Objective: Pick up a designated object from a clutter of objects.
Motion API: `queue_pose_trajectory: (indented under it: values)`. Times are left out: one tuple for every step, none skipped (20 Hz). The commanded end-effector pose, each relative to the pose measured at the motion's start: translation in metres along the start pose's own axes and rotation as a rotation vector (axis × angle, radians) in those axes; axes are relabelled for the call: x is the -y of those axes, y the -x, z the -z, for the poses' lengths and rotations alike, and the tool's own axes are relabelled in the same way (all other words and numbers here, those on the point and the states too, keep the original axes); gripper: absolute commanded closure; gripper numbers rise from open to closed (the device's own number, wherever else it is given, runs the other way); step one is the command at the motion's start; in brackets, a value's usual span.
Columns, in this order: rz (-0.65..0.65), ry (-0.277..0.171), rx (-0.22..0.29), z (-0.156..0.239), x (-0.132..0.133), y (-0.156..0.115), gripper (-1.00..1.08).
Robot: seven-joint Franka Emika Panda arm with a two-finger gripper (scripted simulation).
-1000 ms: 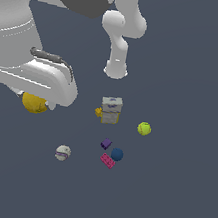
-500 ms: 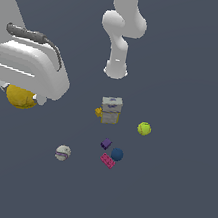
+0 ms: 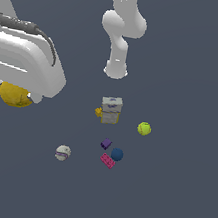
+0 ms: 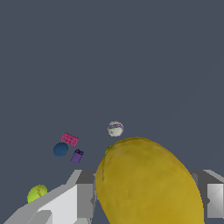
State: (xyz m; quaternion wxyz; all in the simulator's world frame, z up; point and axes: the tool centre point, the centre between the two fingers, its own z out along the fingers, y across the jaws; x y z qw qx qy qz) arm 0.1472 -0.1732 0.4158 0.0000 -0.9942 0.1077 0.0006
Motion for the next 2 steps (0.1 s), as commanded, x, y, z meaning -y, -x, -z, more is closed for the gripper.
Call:
queue_pose_trajectory:
  values:
    - [0.000,0.000,-0.001,0.0014,0.0000,-0.0006,1.08]
    - [0.000,0.000,-0.001,0.0014,0.0000,-0.0006,1.08]
